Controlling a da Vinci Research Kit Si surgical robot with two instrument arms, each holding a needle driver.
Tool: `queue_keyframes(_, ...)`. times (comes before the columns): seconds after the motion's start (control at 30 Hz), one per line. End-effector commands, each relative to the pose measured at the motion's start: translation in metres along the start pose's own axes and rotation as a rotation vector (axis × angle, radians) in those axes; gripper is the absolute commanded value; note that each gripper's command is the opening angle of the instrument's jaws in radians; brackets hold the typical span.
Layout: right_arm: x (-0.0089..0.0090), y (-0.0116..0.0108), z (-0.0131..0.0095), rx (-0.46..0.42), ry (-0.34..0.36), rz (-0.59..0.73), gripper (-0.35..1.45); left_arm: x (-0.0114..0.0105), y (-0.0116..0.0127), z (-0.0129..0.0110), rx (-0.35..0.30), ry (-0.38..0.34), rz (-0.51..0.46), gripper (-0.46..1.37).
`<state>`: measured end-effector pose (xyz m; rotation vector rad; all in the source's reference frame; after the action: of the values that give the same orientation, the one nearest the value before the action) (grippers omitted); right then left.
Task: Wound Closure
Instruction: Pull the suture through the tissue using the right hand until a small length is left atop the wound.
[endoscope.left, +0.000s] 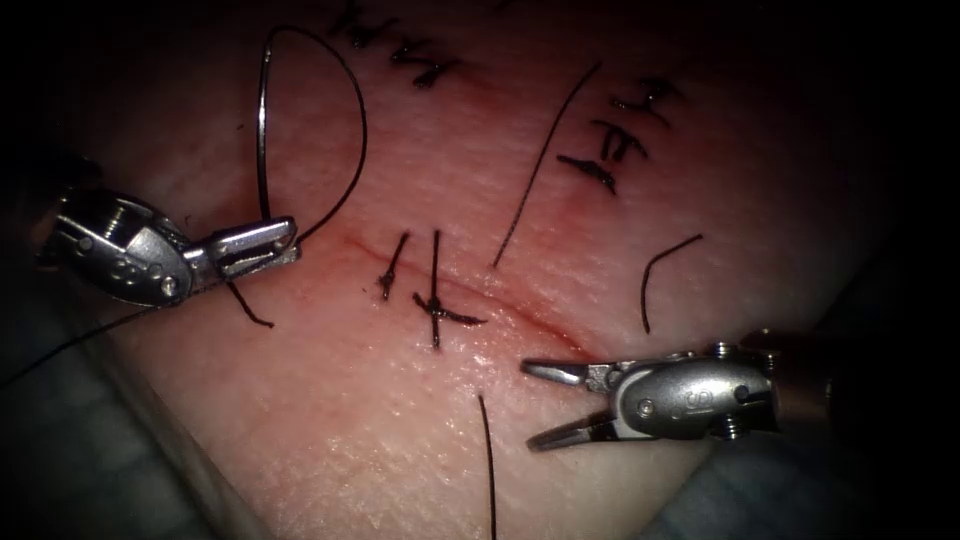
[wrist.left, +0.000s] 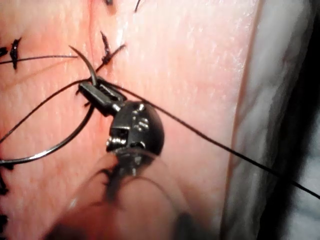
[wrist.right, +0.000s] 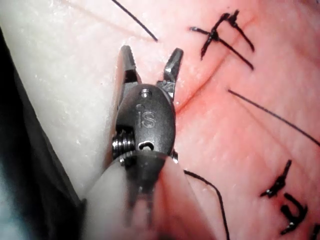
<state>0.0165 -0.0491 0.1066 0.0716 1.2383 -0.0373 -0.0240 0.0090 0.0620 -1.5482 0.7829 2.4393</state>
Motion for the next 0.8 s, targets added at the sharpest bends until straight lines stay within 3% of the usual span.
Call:
queue_keyframes(0.03,0.0001,0.0,0.0003,0.002,-0.004,0.0,0.98,0.0002,0.0,-0.0002,-0.005,0.0,-0.002,-0.35)
queue_keyframes(0.5,0.0008,-0.0009,0.0032,0.015,0.001,-0.013,0.95,0.0002,0.0003,-0.0008,0.003,0.01,0.006,-0.35)
queue_keyframes(0.53,0.0008,-0.0009,0.0033,0.019,0.004,-0.015,0.86,0.0002,0.0003,-0.0008,0.003,0.01,0.006,-0.35)
queue_keyframes(0.57,0.0008,-0.0009,0.0034,0.024,0.008,-0.018,0.65,0.0002,0.0003,-0.0009,0.003,0.01,0.006,-0.35)
queue_keyframes(0.63,0.0009,-0.001,0.0034,0.041,0.023,-0.006,-0.35,0.0002,0.0003,-0.001,0.003,0.01,0.006,-0.35)
queue_keyframes(0.8,0.0013,-0.0009,0.0035,0.087,0.009,-0.012,-0.35,0.0002,0.0006,-0.001,0.004,0.011,0.008,-0.35)
